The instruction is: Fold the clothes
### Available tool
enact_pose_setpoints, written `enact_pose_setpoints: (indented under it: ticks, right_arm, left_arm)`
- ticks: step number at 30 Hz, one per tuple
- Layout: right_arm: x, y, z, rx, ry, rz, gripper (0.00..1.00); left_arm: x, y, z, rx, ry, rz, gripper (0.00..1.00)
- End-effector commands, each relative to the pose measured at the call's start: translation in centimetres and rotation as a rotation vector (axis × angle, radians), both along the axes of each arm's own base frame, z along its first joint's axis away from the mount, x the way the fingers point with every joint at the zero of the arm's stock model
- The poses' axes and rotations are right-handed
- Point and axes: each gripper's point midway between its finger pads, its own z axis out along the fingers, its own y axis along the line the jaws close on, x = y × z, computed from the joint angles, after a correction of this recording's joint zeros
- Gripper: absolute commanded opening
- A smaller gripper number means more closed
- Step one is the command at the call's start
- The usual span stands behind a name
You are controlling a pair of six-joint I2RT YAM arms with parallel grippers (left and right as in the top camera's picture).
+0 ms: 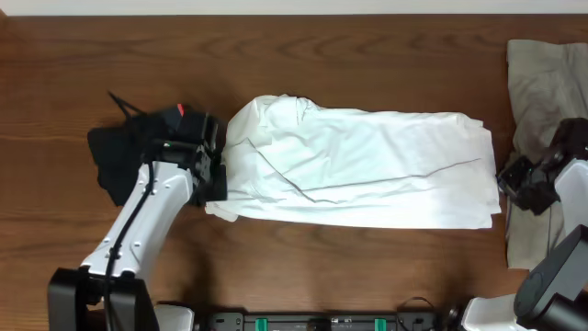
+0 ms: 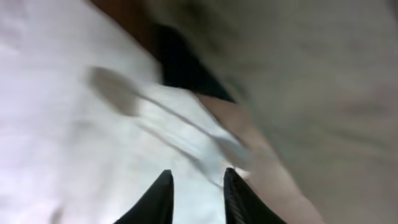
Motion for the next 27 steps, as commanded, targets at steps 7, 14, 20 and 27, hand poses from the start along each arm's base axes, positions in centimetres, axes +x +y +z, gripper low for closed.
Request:
enact_pose_setpoints:
  ticks: [7, 14, 20, 27]
  right_arm:
    - [4.8, 3.3, 1.6, 0.031, -0.165, 0.165, 0.33]
    - [5.2, 4.4, 1.5, 0.035, -0.163, 0.181, 0.40]
    - [4.4, 4.3, 1.1, 0.030, -0.129, 0.175, 0.39]
    - [4.1, 4.3, 1.0, 0.031, -0.113, 0.173, 0.39]
  left_arm:
    - [3.4, -3.7, 1.8, -0.208, -0.137, -0.044, 0.61]
    - [3.3, -6.4, 0.8, -0.335, -0.093, -0.108, 0.62]
    - [1.5, -10.7, -0.7, -0.408, 0.002, -0.211, 0.61]
    - [-0.6, -13.5, -3.9, -0.365, 0.119, -0.289, 0.59]
